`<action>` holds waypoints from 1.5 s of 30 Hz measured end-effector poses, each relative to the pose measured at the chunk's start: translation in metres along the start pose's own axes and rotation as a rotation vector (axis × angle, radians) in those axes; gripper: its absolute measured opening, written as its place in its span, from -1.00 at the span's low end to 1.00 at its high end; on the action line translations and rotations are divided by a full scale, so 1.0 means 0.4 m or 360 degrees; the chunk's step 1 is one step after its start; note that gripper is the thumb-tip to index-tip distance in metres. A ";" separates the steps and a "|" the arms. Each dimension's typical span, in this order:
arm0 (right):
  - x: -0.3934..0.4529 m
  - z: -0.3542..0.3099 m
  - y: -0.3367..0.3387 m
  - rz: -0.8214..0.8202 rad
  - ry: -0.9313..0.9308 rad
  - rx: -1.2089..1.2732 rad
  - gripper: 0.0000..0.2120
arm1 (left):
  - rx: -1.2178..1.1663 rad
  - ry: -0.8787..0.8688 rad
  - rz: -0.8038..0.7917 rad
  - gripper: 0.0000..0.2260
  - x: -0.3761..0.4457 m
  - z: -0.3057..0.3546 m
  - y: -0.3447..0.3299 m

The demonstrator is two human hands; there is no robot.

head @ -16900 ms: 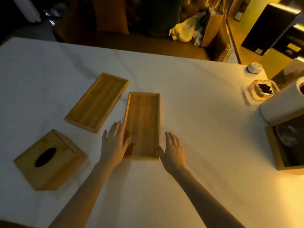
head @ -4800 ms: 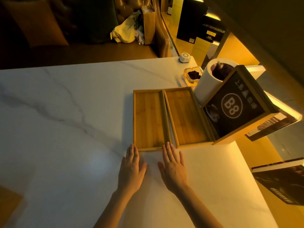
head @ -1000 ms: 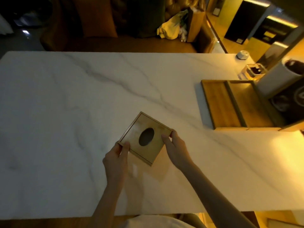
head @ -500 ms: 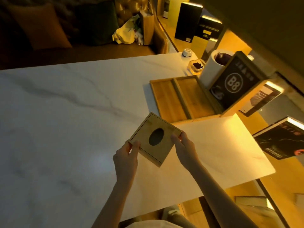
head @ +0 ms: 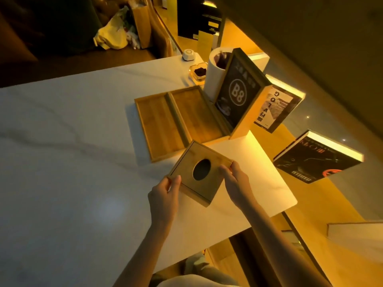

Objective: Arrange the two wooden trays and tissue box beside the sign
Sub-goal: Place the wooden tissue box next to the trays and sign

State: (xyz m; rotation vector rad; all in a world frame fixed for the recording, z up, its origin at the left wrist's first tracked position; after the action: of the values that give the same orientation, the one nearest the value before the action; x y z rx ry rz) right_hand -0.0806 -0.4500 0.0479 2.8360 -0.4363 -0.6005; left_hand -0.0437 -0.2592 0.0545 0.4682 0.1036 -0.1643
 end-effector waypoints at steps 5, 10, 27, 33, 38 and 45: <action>0.030 0.032 0.084 0.0076 0.0027 0.0088 -0.82 | 0.0028 0.0020 -0.0084 -0.71 0.028 0.020 -0.099; 0.056 0.048 0.147 0.0148 0.0006 0.0105 -0.78 | 0.0031 0.0000 -0.0134 -0.75 0.044 0.052 -0.168; 0.102 0.083 0.214 0.0171 -0.0026 0.0010 -0.66 | 0.0090 0.0039 -0.0177 -0.74 0.068 0.068 -0.251; 0.106 0.107 0.220 0.0113 -0.0041 0.0004 -0.59 | 0.0179 0.0054 -0.0213 -0.73 0.072 0.061 -0.250; 0.076 0.090 0.261 0.0300 0.0211 -0.0636 -0.42 | 0.0619 -0.0265 -0.0285 -0.44 0.037 0.097 -0.257; 0.045 0.108 0.224 0.0243 0.0478 -0.1143 -0.30 | 0.1046 -0.0326 -0.0519 -0.30 0.029 0.092 -0.302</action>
State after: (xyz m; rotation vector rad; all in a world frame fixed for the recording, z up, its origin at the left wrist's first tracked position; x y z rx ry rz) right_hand -0.1048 -0.5455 0.0263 2.1311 -0.2977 -0.2236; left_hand -0.0519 -0.3838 0.0323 1.0855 -0.0822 -0.5735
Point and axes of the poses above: each hand's wrist, its own x-axis towards the middle knuckle, its own y-axis out of the back of the hand, z = x × y, the point moved 6 cm from there along x, towards the middle knuckle, and after that the axes turned 7 degrees about -z, right-handed, at the moved point
